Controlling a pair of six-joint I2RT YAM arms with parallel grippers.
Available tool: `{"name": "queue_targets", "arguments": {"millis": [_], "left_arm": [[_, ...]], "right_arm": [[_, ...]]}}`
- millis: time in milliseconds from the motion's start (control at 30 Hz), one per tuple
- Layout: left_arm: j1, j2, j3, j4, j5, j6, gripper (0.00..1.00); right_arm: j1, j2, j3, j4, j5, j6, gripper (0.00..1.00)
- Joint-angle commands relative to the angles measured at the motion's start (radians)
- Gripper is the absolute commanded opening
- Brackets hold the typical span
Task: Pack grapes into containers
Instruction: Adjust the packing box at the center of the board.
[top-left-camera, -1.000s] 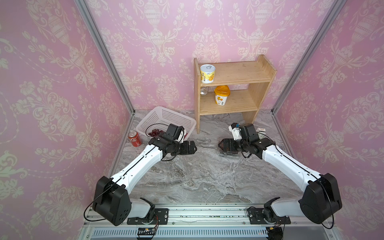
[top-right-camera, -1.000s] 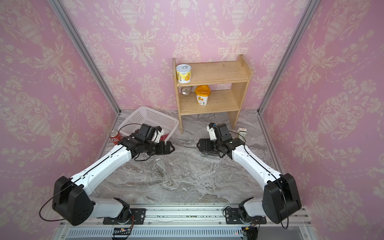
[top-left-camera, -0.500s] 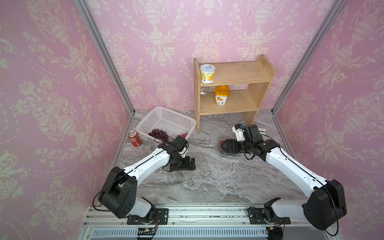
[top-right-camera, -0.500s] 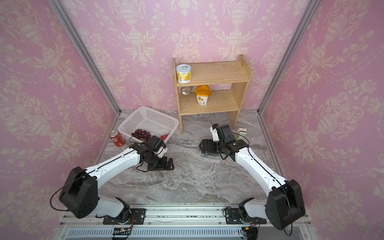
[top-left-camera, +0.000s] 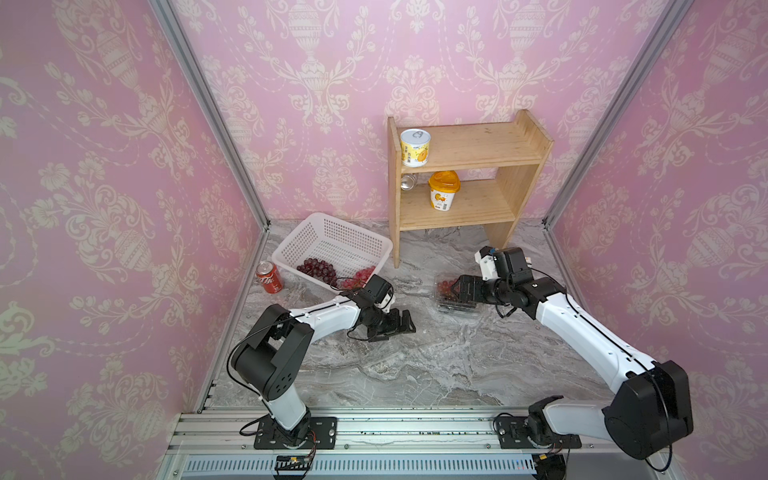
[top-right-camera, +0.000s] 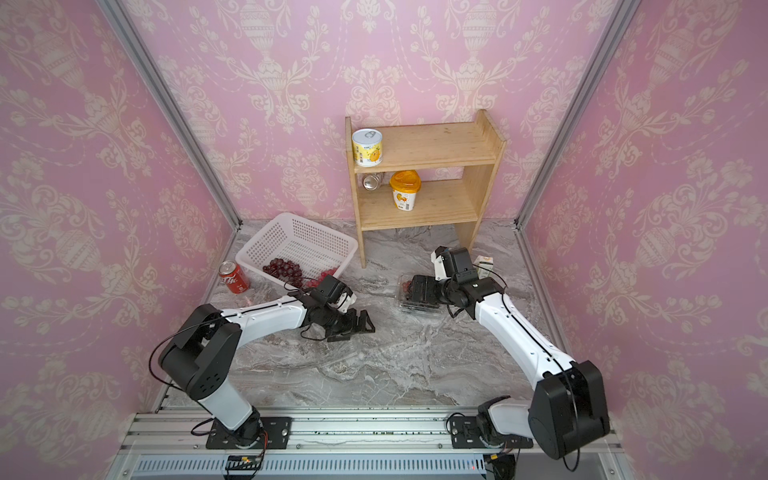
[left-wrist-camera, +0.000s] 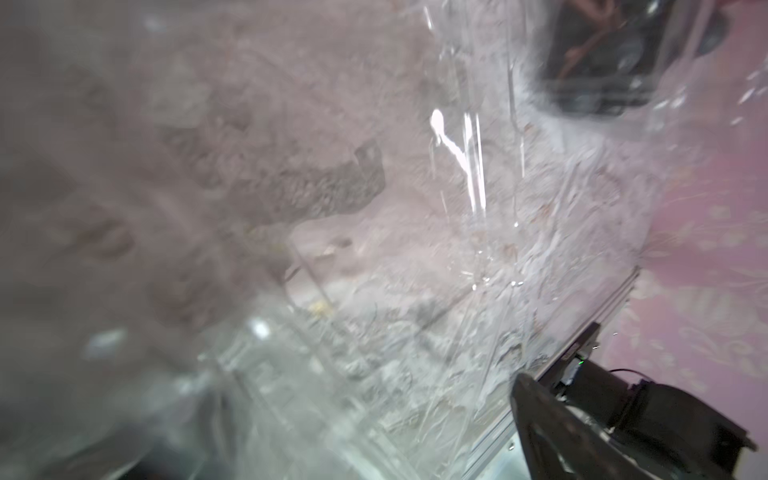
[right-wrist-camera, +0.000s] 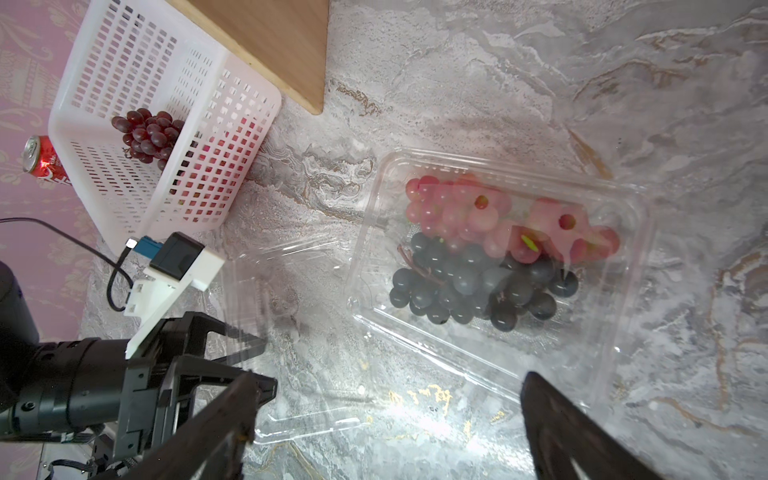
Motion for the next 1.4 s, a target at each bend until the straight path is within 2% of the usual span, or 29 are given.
{"name": "queue_targets", "arguments": {"millis": [0, 67, 167, 233, 367, 500, 633, 733, 833, 933, 1033, 1133, 1367], "left_arm": [[0.025, 0.053, -0.024, 0.263, 0.032, -0.184, 0.99], [0.037, 0.068, -0.034, 0.37, 0.029, -0.251, 0.99], [0.037, 0.055, -0.005, 0.366, 0.0, -0.251, 0.99], [0.04, 0.028, 0.02, 0.293, -0.015, -0.215, 0.99], [0.047, -0.065, 0.028, 0.18, -0.035, -0.161, 0.99], [0.054, -0.175, 0.058, 0.029, -0.071, -0.096, 0.99], [0.099, -0.282, 0.122, -0.177, -0.134, -0.001, 0.99], [0.164, -0.369, 0.174, -0.299, -0.206, 0.082, 0.99], [0.264, -0.422, 0.218, -0.344, -0.188, 0.12, 0.99], [0.323, -0.436, 0.248, -0.372, -0.172, 0.15, 0.99], [0.332, -0.441, 0.244, -0.367, -0.146, 0.147, 0.99], [0.333, -0.461, 0.213, -0.346, -0.118, 0.129, 0.99], [0.343, -0.534, 0.197, -0.429, -0.146, 0.206, 0.99]], "right_arm": [[-0.001, 0.021, 0.004, -0.012, -0.019, 0.008, 1.0], [-0.001, 0.023, 0.012, -0.02, -0.011, 0.007, 1.0], [0.0, 0.026, 0.028, -0.066, 0.006, 0.011, 1.0], [0.007, 0.023, 0.03, -0.092, 0.001, 0.012, 1.0], [0.053, -0.019, 0.004, -0.091, -0.086, 0.037, 1.0], [0.14, -0.068, -0.069, -0.062, -0.136, 0.133, 1.0], [0.273, -0.141, -0.119, -0.089, -0.011, 0.196, 1.0], [0.346, -0.149, -0.154, -0.068, 0.014, 0.348, 1.0], [0.467, -0.138, -0.181, 0.02, 0.081, 0.502, 1.0], [0.534, -0.064, -0.152, 0.045, 0.158, 0.678, 1.0], [0.593, 0.015, -0.112, 0.068, 0.269, 0.778, 1.0], [0.626, 0.119, -0.037, 0.056, 0.308, 0.838, 1.0], [0.695, 0.287, 0.14, -0.064, 0.425, 0.919, 0.97]]}}
